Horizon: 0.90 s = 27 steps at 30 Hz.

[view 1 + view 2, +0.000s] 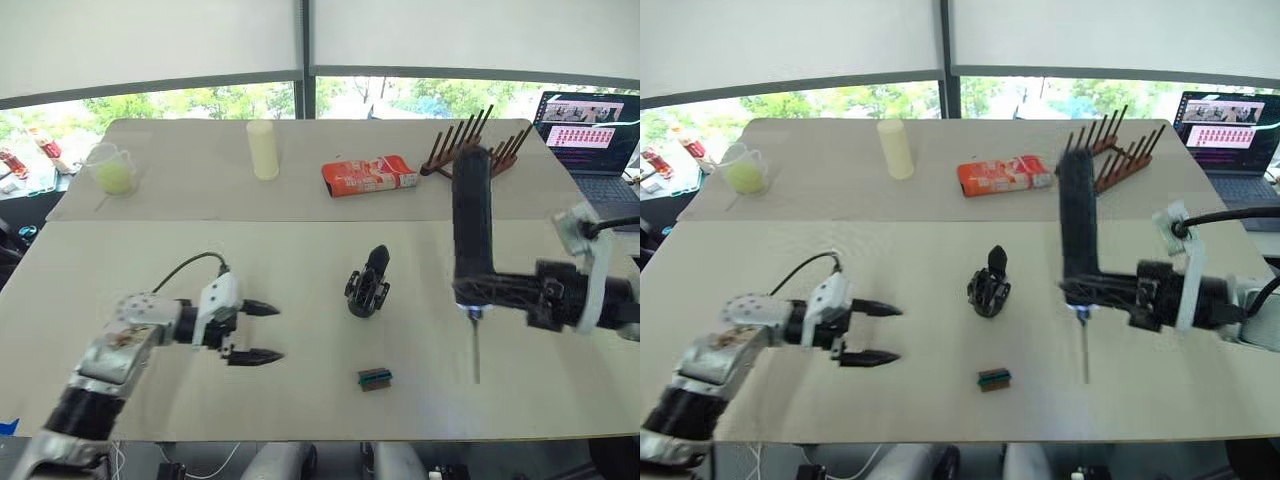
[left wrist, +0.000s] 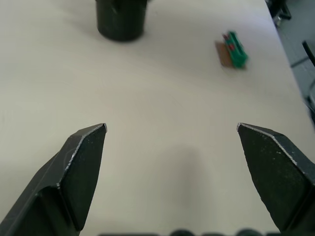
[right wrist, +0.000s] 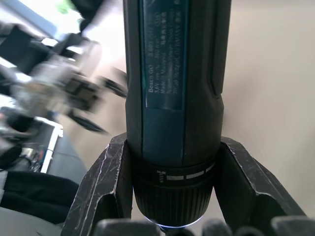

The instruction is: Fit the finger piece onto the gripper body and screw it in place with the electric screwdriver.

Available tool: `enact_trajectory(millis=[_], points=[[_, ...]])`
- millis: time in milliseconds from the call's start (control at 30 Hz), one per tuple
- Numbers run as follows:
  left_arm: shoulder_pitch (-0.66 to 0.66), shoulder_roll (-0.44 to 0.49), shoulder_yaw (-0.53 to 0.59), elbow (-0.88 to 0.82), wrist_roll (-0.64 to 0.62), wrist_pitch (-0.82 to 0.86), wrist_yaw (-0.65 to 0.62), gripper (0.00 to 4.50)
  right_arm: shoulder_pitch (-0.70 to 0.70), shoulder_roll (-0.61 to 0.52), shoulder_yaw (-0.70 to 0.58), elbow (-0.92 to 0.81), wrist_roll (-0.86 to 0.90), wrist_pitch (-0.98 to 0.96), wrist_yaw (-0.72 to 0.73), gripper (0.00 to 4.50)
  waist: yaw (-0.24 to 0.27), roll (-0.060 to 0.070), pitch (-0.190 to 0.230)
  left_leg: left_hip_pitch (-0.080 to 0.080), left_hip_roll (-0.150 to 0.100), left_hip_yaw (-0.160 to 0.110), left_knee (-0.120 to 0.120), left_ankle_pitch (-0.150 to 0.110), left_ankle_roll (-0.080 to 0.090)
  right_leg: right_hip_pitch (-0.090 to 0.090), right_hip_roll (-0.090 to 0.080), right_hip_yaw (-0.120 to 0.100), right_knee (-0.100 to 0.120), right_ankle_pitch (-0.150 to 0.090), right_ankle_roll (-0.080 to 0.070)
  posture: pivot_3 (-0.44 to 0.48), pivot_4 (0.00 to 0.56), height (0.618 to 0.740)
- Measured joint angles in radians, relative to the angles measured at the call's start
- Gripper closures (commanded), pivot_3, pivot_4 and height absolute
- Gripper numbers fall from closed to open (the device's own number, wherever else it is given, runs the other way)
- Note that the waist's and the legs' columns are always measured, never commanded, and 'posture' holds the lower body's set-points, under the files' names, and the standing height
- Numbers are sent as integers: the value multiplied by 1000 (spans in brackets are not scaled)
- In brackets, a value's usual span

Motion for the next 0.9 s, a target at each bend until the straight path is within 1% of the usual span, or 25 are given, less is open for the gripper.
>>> enact_trajectory(millis=[33, 100, 233, 267, 300, 367, 400, 433, 500, 533, 633, 700, 800, 900], points=[[13, 12, 7, -13, -2, -1, 0, 0, -8, -2, 41, 67, -81, -1, 29, 2603, -1, 1, 1, 0, 0, 1, 0, 0, 0, 0, 0, 0, -1, 0, 0, 0, 150, 740], [22, 15, 14, -20, -4, -2, 6, 0, -21, -11, 124, 133, -197, -4, 91, 2603, -1, 4, 2, 0, 0, 1, 0, 0, 0, 0, 0, 0, -1, 0, 0, 0, 150, 740], [21, 14, 23, -24, -6, -1, 34, 0, -60, -36, 341, 208, -467, -59, 271, 2603, -3, 6, 3, -1, 2, 1, -1, 0, 0, -1, 0, -1, -1, 0, 0, 0, 150, 740], [19, 15, 23, -22, -3, -2, 42, 0, -91, -33, 375, 237, -520, -90, 321, 1564, -4, 6, 4, -1, 2, 2, -1, 0, 0, -1, 0, -1, -1, 0, 0, 0, 150, 740], [11, 14, 22, -22, 0, -3, 51, 0, -116, -27, 393, 255, -564, -124, 355, 1291, -7, 6, 4, -1, 2, 2, -1, 0, 0, -1, 0, -1, -1, 0, 0, 0, 150, 740], [0, 15, 22, -21, 8, -5, 62, 0, -159, -17, 410, 310, -664, -207, 412, 547, -12, 6, 4, 0, 1, 2, -1, 0, 0, 0, 0, -1, -2, 0, 0, 0, 150, 740], [0, 17, 22, -21, 8, -2, 63, 0, -157, -19, 408, 326, -693, -239, 443, 189, -13, 6, 4, 0, 1, 2, -1, 0, 0, 0, 0, -1, -2, 0, 0, 0, 150, 740], [0, 24, 24, -23, -4, 12, 56, 0, -109, -31, 379, 328, -724, -316, 508, 30, -10, 6, 4, -1, 1, 1, -1, 0, 0, -1, 0, -2, -2, 0, 0, 0, 150, 740], [12, 65, 40, -23, -30, 51, 33, 0, 9, -69, 308, 323, -774, -487, 647, 30, -3, 7, 4, -2, 2, 0, -1, 0, 0, -2, 3, -3, -1, 0, 1, 0, 150, 740], [20, 104, 61, -26, -56, 79, 9, 0, 87, -93, 234, 326, -811, -614, 744, 30, -1, 7, 5, -2, 2, 0, -1, 0, 0, -3, 4, -3, -2, 0, 1, 0, 150, 740], [40, 199, 151, -39, -122, 133, -36, 0, 211, -122, 25, 364, -879, -822, 903, 30, -8, 8, 5, 0, 3, 1, -2, -1, -1, -1, 4, -3, -4, 0, 1, 0, 150, 740], [43, 236, 201, -35, -148, 164, -49, 0, 254, -120, -80, 390, -895, -875, 959, 30, -15, 8, 5, 1, 3, 1, -2, -4, -7, 1, 4, -2, -4, 0, 1, 0, 150, 740], [21, 265, 236, 10, -168, 191, -72, 0, 275, -107, -188, 431, -923, -921, 978, 30, -23, 8, 5, 2, 3, 2, -2, -4, -8, 2, 3, -2, -3, 0, 0, 0, 150, 740], [-19, 253, 230, 34, -167, 196, -70, 0, 275, -97, -218, 456, -946, -943, 981, 30, -27, 7, 5, 2, 3, 2, -2, -3, -11, 2, 2, -2, -2, 2, -3, 0, 150, 740]])
